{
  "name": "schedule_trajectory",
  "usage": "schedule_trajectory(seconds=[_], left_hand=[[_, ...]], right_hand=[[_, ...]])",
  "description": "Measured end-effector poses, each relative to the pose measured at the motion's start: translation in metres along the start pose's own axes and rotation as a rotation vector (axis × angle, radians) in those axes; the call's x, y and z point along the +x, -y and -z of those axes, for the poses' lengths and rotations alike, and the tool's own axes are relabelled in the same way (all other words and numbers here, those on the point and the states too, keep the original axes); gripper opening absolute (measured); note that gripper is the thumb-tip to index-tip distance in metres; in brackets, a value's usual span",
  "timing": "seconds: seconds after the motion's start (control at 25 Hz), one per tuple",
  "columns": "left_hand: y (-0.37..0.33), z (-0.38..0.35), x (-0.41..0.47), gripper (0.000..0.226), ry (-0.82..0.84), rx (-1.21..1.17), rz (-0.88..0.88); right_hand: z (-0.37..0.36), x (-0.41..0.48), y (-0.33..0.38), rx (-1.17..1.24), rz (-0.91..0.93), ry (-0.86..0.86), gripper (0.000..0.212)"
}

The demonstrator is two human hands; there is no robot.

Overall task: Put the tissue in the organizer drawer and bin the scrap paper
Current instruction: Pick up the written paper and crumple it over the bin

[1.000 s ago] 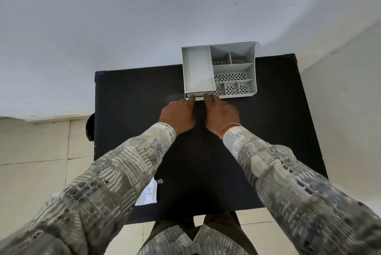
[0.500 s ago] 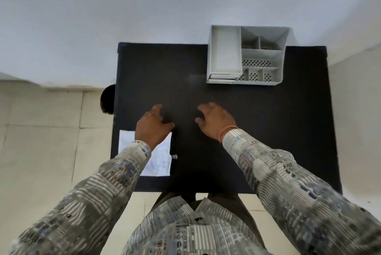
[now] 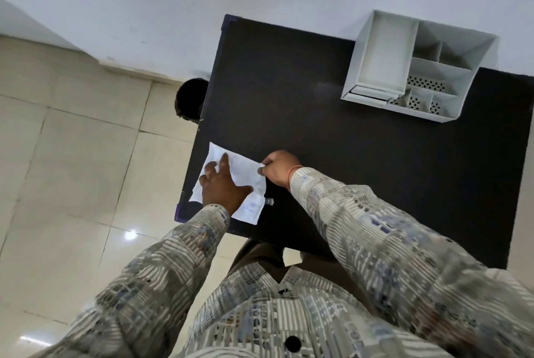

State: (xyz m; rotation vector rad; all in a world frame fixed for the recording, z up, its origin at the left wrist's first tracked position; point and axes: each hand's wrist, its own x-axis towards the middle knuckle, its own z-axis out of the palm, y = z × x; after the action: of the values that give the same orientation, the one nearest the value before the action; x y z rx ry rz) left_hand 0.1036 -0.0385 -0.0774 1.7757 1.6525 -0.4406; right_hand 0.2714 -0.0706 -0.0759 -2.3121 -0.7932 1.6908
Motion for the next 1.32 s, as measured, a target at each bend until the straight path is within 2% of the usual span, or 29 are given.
schedule_trajectory(seconds=[0.12,0.28,0.36,0.44,0.52,0.6,0.68,0.8,0.84,0.88,0.96,1.04,1.08,1.16,1.24,1.32], left_hand=[[0.005,-0.001,-0.004,0.110,-0.024,-0.163,-0.016],[0.008,-0.006,-0.010,0.104,0.004,-0.295,-0.024],[-0.001,-0.009,-0.018,0.094,0.045,-0.532,0.039],[-0.015,-0.011,-0.035,0.078,0.118,-0.880,0.146],[-0.032,-0.013,-0.060,0.069,0.180,-1.032,0.177],[-0.042,-0.015,-0.084,0.071,0.202,-1.075,0.114],[-0.050,-0.010,-0.107,0.065,0.249,-1.139,0.043],[-0.061,0.016,-0.142,0.046,0.445,-1.314,-0.090],[-0.064,0.025,-0.153,0.043,0.450,-1.348,-0.136],[-0.066,0.033,-0.163,0.040,0.417,-1.356,-0.172],[-0.070,0.052,-0.181,0.033,0.224,-1.321,-0.190],[-0.065,0.071,-0.196,0.027,0.065,-1.393,-0.143],[-0.059,0.082,-0.202,0.023,0.046,-1.475,-0.115],[-0.044,0.106,-0.214,0.021,0.142,-1.649,-0.085],[-0.029,0.124,-0.224,0.022,0.252,-1.761,-0.074],[-0.012,0.138,-0.225,0.021,0.288,-1.676,-0.116]], right_hand=[[0.000,-0.008,-0.001,0.110,-0.015,-0.030,0.019],[0.005,-0.027,-0.002,0.200,-0.020,0.060,0.022],[0.004,-0.039,-0.008,0.360,-0.064,0.162,0.032],[0.001,-0.052,-0.019,0.504,-0.062,0.235,0.055],[0.003,-0.071,-0.034,0.522,-0.027,0.210,0.065],[0.016,-0.093,-0.048,0.561,0.029,0.188,0.047],[0.038,-0.117,-0.057,0.721,0.108,0.219,0.029],[0.066,-0.153,-0.048,1.015,0.229,0.341,0.034],[0.071,-0.162,-0.041,1.079,0.255,0.365,0.035],[0.074,-0.175,-0.033,1.083,0.285,0.376,0.034],[0.077,-0.196,-0.019,0.815,0.407,0.257,0.030],[0.080,-0.214,-0.008,0.385,0.621,-0.034,0.029],[0.080,-0.223,-0.002,0.261,0.705,-0.169,0.030],[0.077,-0.240,0.008,0.238,0.772,-0.291,0.038],[0.071,-0.256,0.020,0.218,0.792,-0.257,0.051],[0.054,-0.266,0.036,0.161,0.878,-0.157,0.057]])
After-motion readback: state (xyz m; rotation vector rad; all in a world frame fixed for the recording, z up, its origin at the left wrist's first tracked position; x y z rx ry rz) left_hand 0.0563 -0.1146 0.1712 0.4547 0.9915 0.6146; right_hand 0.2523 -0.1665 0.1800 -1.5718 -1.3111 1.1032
